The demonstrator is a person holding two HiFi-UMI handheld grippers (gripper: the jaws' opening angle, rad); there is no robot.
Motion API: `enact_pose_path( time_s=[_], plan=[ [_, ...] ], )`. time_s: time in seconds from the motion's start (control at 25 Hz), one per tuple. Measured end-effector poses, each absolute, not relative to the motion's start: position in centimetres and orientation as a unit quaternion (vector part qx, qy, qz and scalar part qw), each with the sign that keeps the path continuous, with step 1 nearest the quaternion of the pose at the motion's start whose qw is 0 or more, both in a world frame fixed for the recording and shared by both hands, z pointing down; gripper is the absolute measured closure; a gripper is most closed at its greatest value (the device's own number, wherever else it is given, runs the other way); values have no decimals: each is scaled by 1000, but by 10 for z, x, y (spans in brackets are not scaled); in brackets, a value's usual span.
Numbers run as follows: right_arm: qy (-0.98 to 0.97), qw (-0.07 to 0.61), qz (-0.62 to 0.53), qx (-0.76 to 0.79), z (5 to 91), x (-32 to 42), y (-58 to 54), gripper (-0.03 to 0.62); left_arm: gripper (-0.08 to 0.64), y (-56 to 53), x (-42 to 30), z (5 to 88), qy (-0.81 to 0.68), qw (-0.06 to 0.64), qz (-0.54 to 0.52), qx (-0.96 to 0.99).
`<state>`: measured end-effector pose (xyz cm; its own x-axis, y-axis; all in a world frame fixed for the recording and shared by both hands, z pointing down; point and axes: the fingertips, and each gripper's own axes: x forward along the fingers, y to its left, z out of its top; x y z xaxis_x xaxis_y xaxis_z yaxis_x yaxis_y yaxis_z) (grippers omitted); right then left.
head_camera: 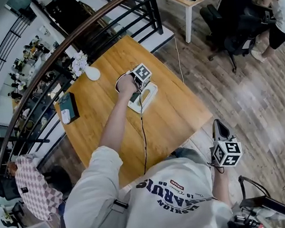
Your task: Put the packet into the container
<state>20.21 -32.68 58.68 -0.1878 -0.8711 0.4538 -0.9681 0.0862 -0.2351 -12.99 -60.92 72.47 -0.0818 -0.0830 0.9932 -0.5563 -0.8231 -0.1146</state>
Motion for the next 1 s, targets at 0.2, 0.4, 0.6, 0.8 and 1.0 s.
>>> enact_pose_path(
  time_s=[0.2,0.4,0.6,0.8,1.0],
  plan=[
    [-721,109,254,635,595,209,-321,583,256,-608,-135,782,-239,185,702,645],
    [-712,120,257,642,599,217,-317,583,256,-610,-145,842,-246,200,707,633],
    [-703,135,264,646,607,224,-307,583,256,-604,-141,878,-252,204,699,637],
    [-703,142,264,645,608,231,-303,583,244,-605,-145,902,-269,197,689,643],
    [-701,145,265,646,609,243,-301,583,244,-607,-140,898,-265,192,682,654]
  ],
)
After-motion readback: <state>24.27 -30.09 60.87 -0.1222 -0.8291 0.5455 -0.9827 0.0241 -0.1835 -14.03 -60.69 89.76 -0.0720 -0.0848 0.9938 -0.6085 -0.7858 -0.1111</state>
